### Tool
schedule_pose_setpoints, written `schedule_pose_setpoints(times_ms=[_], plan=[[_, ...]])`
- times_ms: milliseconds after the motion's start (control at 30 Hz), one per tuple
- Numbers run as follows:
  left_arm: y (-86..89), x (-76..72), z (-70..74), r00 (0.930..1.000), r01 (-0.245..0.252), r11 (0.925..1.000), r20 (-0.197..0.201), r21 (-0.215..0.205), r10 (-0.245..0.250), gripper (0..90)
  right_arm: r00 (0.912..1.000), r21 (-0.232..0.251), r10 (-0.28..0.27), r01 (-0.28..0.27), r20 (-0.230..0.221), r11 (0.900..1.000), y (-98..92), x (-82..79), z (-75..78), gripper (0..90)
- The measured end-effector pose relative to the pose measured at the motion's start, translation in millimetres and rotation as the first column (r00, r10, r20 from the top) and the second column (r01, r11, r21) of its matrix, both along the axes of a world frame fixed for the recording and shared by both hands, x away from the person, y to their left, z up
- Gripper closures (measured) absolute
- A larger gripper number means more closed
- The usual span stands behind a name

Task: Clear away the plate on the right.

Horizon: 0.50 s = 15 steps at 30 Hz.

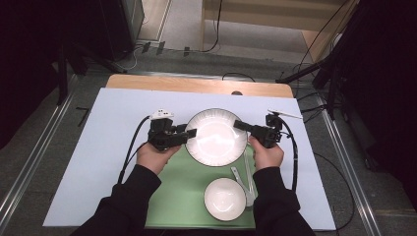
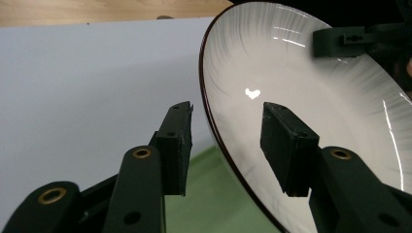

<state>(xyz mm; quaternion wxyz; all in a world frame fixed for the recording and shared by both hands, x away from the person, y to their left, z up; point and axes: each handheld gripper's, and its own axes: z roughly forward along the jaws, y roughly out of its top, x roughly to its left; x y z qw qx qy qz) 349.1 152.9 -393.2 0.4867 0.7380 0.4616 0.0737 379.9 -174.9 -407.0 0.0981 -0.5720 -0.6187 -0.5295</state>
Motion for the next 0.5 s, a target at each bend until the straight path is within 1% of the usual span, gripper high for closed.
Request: schedule_pose_setpoints(times_ms=[67, 100, 133, 167, 200, 233, 267, 333, 433, 500], plan=[[-0.3, 2.0, -1.5, 0.9999, -0.016, 0.9999, 0.0, -0.007, 0.016, 60.7, 1.0, 0.006, 0.009, -0.009, 0.0, 1.0, 1.7, -0.8, 0.6, 83.1], [-0.1, 3.4, -2.3, 0.9998, -0.017, 0.9997, -0.006, -0.017, 0.017, 64.0, 0.9999, 0.011, 0.013, -0.013, 0.001, 1.0, 3.2, -1.4, 1.3, 83.1], [-0.2, 4.4, -3.1, 0.9998, -0.016, 0.9995, -0.011, -0.029, 0.015, 66.4, 0.9998, 0.008, 0.018, -0.018, 0.003, 1.0, 4.7, -1.9, 2.0, 83.1], [-1.2, 5.4, -3.4, 0.9994, -0.033, 0.9989, -0.016, -0.033, 0.032, 68.9, 0.9998, 0.005, 0.016, -0.016, 0.008, 1.0, 6.1, -2.6, 2.5, 83.1], [-0.6, 6.3, -3.6, 0.999, -0.039, 0.9985, -0.022, -0.037, 0.038, 69.3, 0.9997, -0.005, 0.022, -0.022, 0.013, 1.0, 8.6, -3.4, 3.7, 82.9], [1.2, 7.9, -3.7, 0.9982, -0.049, 0.997, -0.039, -0.061, 0.046, 71.2, 0.9996, -0.005, 0.021, -0.021, 0.019, 1.0, 9.1, -3.7, 3.8, 82.9], [3.8, 9.2, -3.6, 0.997, -0.065, 0.9939, -0.048, -0.089, 0.061, 73.6, 0.9997, -0.006, 0.019, -0.019, 0.018, 1.0, 9.6, -4.1, 4.1, 82.9], [6.2, 10.3, -2.4, 0.9952, -0.088, 0.9901, -0.052, -0.109, 0.083, 77.5, 0.9995, 0.002, 0.023, -0.023, 0.02, 1.0, 10.8, -4.5, 2.3, 82.9], [13.3, 12.9, 0.1, 0.9925, -0.112, 0.9829, -0.065, -0.146, 0.104, 81.7, 0.9992, -0.002, 0.035, -0.035, 0.018, 0.999, 14.2, -4.6, -0.5, 83.3], [18.7, 14.7, 2.0, 0.9908, -0.121, 0.9738, -0.084, -0.193, 0.106, 83.9, 0.999, -0.015, 0.043, -0.042, 0.013, 0.999, 17.4, -4.5, -2.1, 84.0]])
